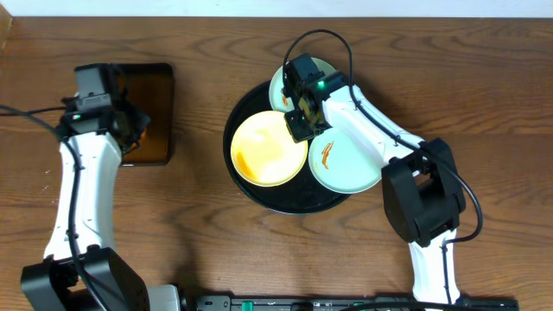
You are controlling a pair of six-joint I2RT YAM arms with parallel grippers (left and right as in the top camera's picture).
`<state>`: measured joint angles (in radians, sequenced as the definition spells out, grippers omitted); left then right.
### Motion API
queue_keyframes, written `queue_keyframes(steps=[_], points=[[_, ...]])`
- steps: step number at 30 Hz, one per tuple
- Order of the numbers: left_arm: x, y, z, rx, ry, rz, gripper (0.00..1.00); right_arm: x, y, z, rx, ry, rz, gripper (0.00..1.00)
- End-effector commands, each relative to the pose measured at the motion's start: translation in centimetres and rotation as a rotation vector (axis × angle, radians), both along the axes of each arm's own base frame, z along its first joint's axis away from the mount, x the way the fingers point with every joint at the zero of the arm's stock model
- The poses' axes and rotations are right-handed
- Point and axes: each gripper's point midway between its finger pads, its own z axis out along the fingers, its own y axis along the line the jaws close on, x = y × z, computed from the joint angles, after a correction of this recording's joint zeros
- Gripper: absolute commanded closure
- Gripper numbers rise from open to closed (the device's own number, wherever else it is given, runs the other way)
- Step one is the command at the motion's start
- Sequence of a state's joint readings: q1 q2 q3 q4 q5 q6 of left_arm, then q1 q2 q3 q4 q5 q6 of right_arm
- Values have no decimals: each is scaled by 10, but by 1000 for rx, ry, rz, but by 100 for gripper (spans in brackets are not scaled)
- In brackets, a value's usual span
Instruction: Clean dirty plates on tray and stack at the side
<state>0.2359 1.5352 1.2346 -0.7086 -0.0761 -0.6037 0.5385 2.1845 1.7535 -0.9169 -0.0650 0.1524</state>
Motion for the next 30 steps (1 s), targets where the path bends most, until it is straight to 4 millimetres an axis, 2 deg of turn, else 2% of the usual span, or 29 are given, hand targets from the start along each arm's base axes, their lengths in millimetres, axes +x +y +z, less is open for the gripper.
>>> queue_keyframes(steps=[1,5,10,15,20,26,30], points=[[-2,6,1,-17,-3,10,92,8,5,28,-12,-89,7,99],[-3,12,1,-16,-5,26,93,16,-7,46,-90,-183,-42,99],[-3,13,1,-15,-7,27,93,28,-15,94,-154,-358,-65,99],[-3,13,1,2,2,-2,93,29,-15,136,-174,-480,-21,99],[-4,13,1,5,6,-12,93,28,-14,152,-251,-550,48,99],[-4,13,0,5,8,-11,93,30,-15,170,-443,-668,127,99],[-5,13,-1,5,10,-12,93,28,0,185,-540,-749,235,99]])
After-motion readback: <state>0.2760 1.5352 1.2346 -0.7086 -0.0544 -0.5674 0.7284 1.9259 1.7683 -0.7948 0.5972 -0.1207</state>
